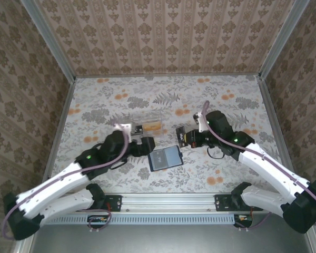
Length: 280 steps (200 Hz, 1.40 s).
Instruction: Take the credit cards out of the card holder
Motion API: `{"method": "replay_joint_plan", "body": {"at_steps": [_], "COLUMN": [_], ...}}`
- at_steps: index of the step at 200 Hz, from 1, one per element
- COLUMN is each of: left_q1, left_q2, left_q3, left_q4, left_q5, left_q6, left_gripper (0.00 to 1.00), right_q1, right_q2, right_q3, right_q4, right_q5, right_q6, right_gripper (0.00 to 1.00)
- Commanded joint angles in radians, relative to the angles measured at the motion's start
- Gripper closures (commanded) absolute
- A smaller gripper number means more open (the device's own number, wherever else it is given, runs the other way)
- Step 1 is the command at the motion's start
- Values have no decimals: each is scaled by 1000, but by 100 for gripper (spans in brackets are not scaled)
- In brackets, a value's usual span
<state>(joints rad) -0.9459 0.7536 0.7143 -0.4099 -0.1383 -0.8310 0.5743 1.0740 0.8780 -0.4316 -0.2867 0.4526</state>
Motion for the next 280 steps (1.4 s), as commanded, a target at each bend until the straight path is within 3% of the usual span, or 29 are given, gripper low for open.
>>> {"method": "replay_joint_plan", "body": {"at_steps": [1,58,93,130,191,280], "left_q1": [15,30,29,30,30,30], "left_q2": [-174,-508,-590,-605,-634,-670], "left_q3": [-29,-38,-35,-17,14,41], "left_q4": [-174,-421,-489,-535,-607,-721], "left_q5": [-128,-217,-226,-218,-225,-237], "left_q6": [16,4,-5,3,-17,-81], "left_gripper": [1,0,0,0,0,0], "right_q1": [70,232,261,285,308,310], "right_q2": [68,401,636,844,986,1098], "right_q3": [121,436,690,916,1019,1075], "right_q4": [-34,-72,-204,-323,-319,-273], "right_q5": [39,81,57,127,218,268], "right_q6": [-194,-697,-951,-1143,-1329,-1405], "right_gripper": [100,100,100,100,100,100]}}
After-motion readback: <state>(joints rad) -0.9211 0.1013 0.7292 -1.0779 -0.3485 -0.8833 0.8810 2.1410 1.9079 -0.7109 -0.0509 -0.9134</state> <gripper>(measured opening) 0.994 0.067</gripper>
